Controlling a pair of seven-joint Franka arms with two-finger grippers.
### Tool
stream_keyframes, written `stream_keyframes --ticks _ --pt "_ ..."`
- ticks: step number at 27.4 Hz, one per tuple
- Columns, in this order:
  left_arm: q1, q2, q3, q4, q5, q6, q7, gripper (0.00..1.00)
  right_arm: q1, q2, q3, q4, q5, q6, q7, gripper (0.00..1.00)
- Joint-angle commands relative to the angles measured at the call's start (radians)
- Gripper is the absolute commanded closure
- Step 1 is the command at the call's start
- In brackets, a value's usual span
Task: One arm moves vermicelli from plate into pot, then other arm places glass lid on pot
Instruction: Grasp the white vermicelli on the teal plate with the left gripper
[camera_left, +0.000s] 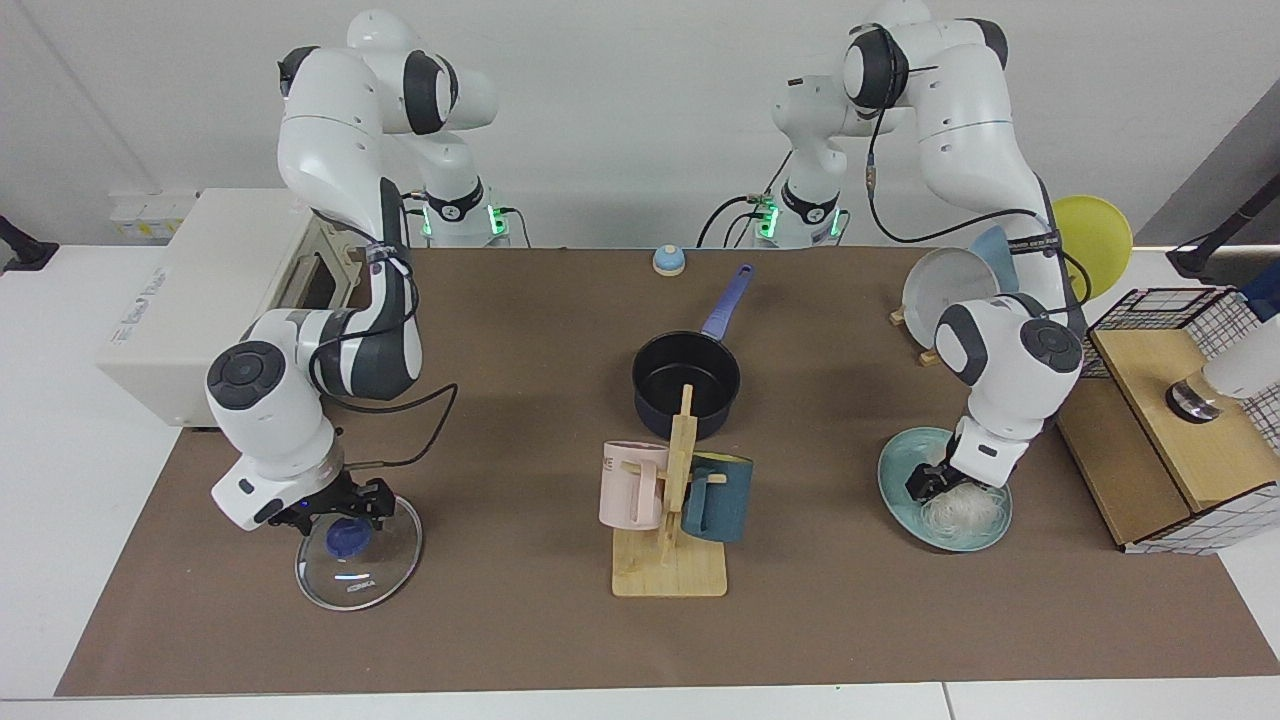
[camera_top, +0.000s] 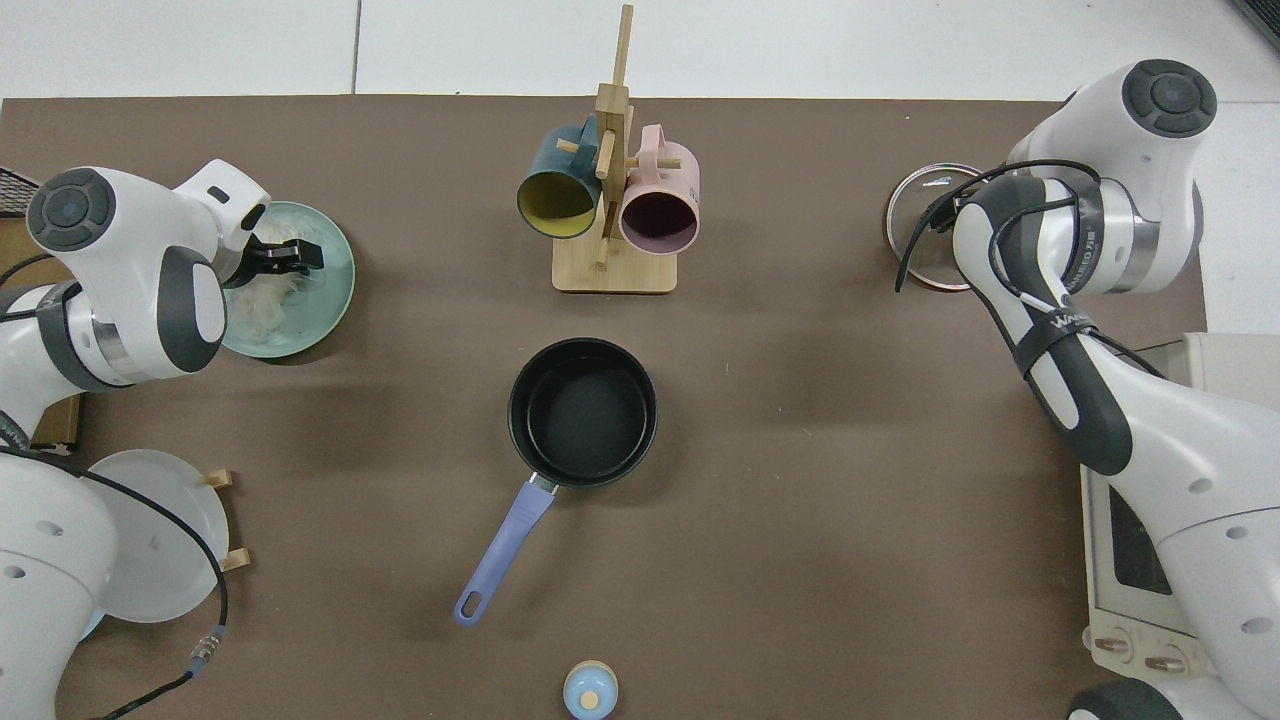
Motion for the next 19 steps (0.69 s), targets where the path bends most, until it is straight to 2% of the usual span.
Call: stream_keyframes --ticks 1,7,19 --pt "-0.007 0.006 0.006 -0.019 -0.009 0.019 0.038 1.0 -0.006 -0.007 0.002 -0.039 0.026 0.062 -0.049 0.0" --pt "-0.013 -0.006 0.006 -0.011 -0.007 -0.004 0.041 1.0 -0.006 -0.007 0.002 -0.04 0.026 0.062 -0.049 0.0" --pt "-0.018 -0.119 0.005 -0.008 0.019 -0.151 0.041 1.0 -0.006 -0.007 0.002 -0.043 0.026 0.062 -0.049 0.0"
